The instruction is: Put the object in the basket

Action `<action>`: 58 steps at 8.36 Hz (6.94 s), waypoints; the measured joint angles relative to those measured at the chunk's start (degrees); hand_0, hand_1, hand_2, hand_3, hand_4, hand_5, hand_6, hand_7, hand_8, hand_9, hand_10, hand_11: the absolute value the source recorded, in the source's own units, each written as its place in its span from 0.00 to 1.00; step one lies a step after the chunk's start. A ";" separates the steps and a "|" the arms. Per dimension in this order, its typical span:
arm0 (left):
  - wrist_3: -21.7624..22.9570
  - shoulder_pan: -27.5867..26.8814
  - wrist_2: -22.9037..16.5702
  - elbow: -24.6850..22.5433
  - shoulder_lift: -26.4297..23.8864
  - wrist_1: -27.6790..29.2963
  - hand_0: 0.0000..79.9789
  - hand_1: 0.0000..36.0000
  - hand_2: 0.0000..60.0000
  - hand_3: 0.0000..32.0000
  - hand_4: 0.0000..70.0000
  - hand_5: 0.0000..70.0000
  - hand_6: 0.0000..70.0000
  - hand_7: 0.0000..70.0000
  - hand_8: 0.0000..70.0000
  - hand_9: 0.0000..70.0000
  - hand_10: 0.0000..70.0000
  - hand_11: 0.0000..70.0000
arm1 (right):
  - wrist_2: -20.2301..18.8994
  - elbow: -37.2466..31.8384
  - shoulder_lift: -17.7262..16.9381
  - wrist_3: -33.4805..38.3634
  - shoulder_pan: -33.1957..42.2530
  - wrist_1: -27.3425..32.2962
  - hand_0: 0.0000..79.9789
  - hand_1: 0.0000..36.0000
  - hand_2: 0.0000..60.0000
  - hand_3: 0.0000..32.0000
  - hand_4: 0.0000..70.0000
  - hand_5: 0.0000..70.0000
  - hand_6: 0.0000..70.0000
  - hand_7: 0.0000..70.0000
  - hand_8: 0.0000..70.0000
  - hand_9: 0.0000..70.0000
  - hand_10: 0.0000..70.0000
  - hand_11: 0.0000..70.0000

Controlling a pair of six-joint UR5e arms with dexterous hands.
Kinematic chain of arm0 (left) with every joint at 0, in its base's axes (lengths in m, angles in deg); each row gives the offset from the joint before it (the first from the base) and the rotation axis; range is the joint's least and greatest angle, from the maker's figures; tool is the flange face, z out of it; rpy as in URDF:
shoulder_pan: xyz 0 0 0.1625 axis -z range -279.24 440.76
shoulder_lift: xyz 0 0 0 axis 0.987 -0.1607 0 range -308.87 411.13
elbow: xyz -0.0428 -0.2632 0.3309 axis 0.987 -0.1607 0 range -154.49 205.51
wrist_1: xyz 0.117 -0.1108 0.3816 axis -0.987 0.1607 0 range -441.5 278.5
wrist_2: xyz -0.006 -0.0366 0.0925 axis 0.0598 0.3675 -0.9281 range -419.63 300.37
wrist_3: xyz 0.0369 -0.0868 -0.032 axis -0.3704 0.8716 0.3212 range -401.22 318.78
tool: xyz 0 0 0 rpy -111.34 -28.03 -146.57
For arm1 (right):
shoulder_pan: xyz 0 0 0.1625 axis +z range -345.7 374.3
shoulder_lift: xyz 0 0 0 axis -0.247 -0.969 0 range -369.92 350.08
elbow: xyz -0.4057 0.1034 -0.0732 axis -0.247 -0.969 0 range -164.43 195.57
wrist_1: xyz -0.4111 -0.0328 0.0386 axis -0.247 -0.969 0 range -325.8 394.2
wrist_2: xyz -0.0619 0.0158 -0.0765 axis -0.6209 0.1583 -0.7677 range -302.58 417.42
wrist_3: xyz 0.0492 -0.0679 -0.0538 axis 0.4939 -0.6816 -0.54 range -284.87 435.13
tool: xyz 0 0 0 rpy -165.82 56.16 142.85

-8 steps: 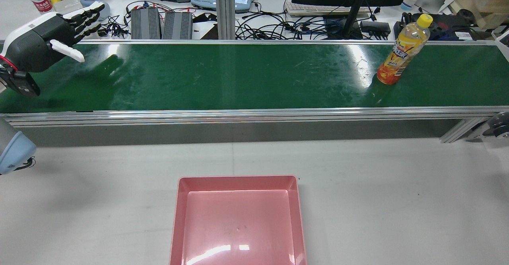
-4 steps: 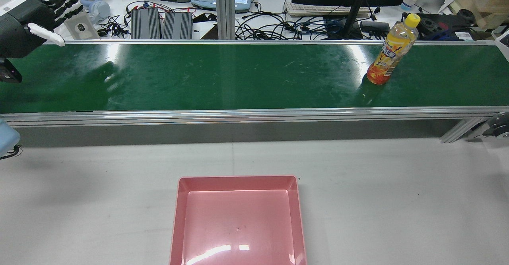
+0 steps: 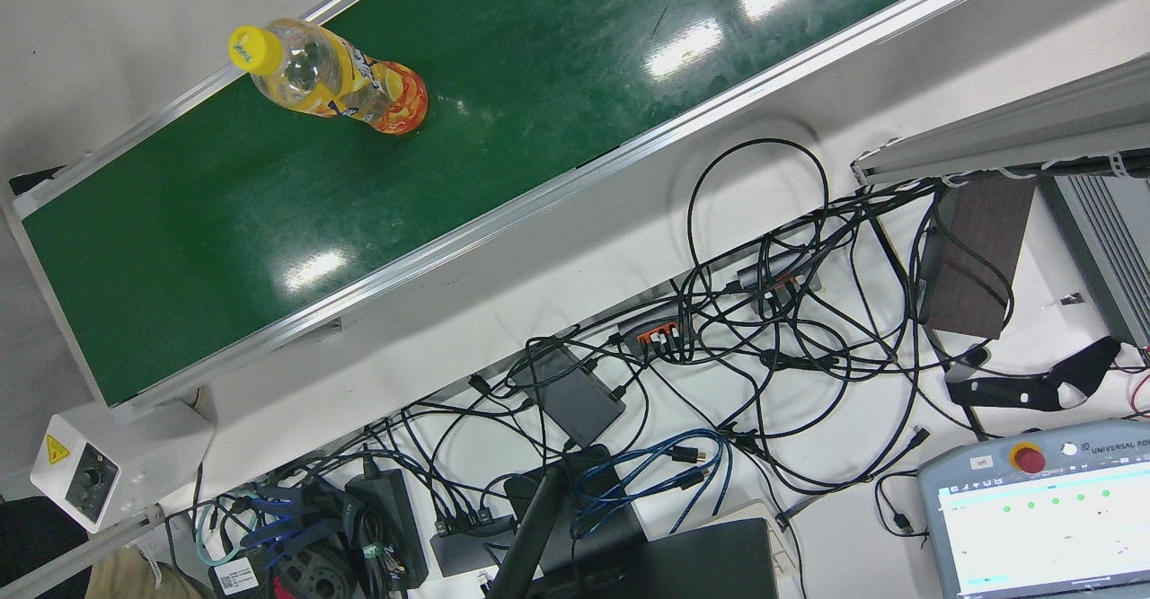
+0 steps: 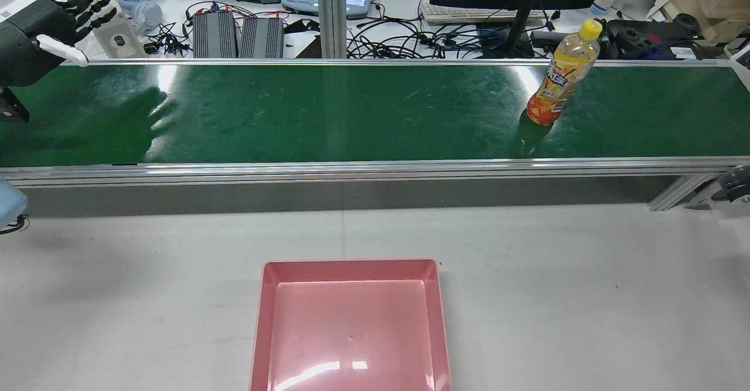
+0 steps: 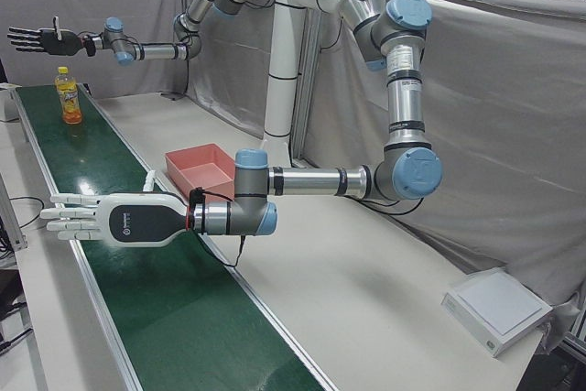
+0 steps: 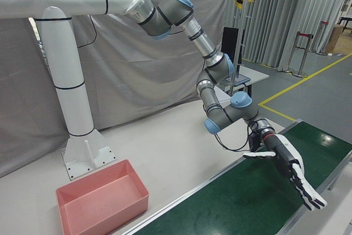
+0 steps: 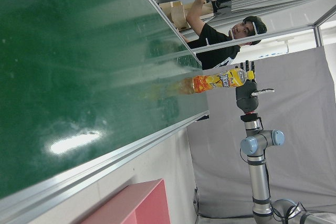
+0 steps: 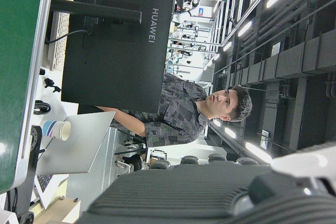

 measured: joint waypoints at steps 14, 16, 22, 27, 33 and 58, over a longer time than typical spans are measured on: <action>-0.03 -0.04 0.00 0.18 -0.08 0.76 0.64 0.15 0.00 0.00 0.19 0.00 0.00 0.00 0.01 0.05 0.05 0.09 | 0.00 0.05 -0.02 0.00 0.00 0.00 0.00 0.00 0.00 0.00 0.00 0.00 0.00 0.00 0.00 0.00 0.00 0.00; -0.03 0.07 0.00 -0.01 -0.06 0.76 0.63 0.15 0.00 0.00 0.19 0.00 0.00 0.00 0.01 0.05 0.06 0.10 | 0.00 0.01 0.00 0.00 0.00 -0.03 0.00 0.00 0.00 0.00 0.00 0.00 0.00 0.00 0.00 0.00 0.00 0.00; -0.03 -0.08 0.04 0.16 -0.03 0.96 0.63 0.14 0.00 0.00 0.20 0.00 0.00 0.00 0.02 0.06 0.06 0.10 | 0.00 -0.02 0.00 0.00 0.00 -0.02 0.00 0.00 0.00 0.00 0.00 0.00 0.00 0.00 0.00 0.00 0.00 0.00; -0.03 0.01 0.08 0.85 -0.04 1.29 0.63 0.15 0.00 0.00 0.19 0.00 0.00 0.00 0.02 0.07 0.06 0.10 | 0.00 0.00 -0.02 0.00 0.00 -0.01 0.00 0.00 0.00 0.00 0.00 0.00 0.00 0.00 0.00 0.00 0.00 0.00; -0.03 -0.15 0.03 1.25 -0.08 1.48 0.63 0.15 0.00 0.00 0.19 0.01 0.00 0.00 0.03 0.07 0.06 0.10 | 0.00 -0.03 -0.02 0.00 0.00 -0.03 0.00 0.00 0.00 0.00 0.00 0.00 0.00 0.00 0.00 0.00 0.00 0.00; -2.43 -9.70 0.09 1.86 -11.38 -3.66 0.63 0.13 0.00 0.00 0.20 0.03 0.00 0.00 0.03 0.08 0.06 0.10 | 0.00 0.02 -0.02 0.00 0.00 -0.02 0.00 0.00 0.00 0.00 0.00 0.00 0.00 0.00 0.00 0.00 0.00 0.00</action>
